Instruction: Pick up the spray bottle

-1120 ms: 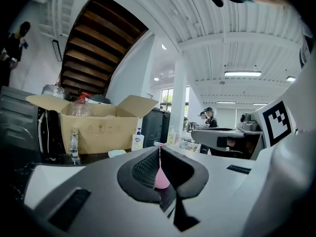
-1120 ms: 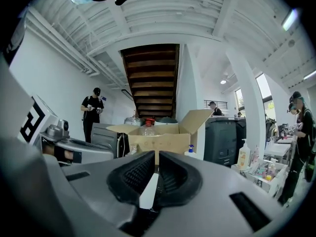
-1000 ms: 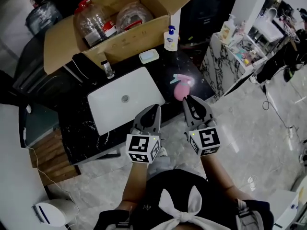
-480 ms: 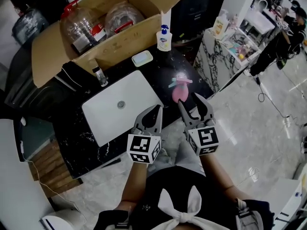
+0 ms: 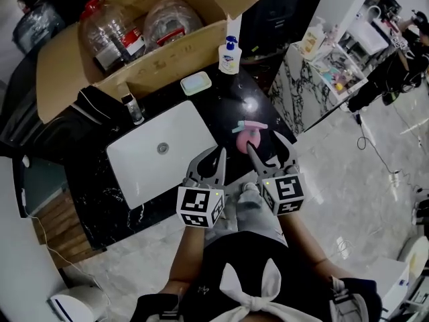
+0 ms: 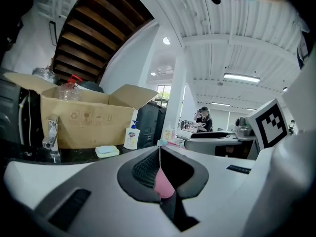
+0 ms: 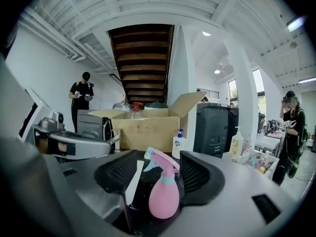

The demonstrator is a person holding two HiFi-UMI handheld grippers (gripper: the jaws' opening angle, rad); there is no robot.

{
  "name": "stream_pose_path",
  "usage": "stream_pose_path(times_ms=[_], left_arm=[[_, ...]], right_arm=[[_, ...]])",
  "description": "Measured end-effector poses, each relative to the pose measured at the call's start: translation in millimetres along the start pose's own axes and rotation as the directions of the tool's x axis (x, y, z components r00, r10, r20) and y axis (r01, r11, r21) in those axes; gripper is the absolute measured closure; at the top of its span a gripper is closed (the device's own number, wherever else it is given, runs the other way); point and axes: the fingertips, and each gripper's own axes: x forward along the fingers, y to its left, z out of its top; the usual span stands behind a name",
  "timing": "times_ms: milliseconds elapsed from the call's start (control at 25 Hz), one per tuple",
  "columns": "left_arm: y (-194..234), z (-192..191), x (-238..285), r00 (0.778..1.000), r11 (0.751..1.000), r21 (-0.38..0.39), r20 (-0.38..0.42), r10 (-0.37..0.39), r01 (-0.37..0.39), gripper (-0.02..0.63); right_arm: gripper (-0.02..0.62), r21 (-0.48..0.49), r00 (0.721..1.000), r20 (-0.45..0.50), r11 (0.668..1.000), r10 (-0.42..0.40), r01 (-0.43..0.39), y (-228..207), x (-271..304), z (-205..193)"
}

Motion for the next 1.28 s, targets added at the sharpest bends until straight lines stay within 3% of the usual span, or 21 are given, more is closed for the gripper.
stream_pose_path(times_ms=[360, 560, 840, 1280], left_arm=[[23.1, -2.0, 16.9, 0.996, 0.995, -0.042, -0.018, 0.091, -0.091, 0.577], [27.0, -16.2, 20.6, 0.991, 0.992, -0.050, -0.057, 0.117, -0.120, 0.577], [26.4, -22.5, 25.8, 0.988, 0.990, -0.051, -0.078, 0.131, -0.135, 0.577], [19.3, -29.8, 32.0, 0.985, 0.988, -0.055, -0.097, 0.142, -0.147, 0.577]], right_arm=[[0.342, 0.039, 0.993, -0.099, 0.997, 0.063, -0.059, -16.2, 27.9, -29.6], [0.341, 0.044, 0.993, -0.095, 0.997, 0.067, -0.063, -23.9, 36.7, -35.6], [0.341, 0.055, 0.991, -0.106, 0.996, 0.082, -0.077, -29.9, 41.7, -40.4], [0.339, 0.069, 0.972, -0.154, 0.984, 0.175, -0.166, -21.6, 49.5, -56.6]])
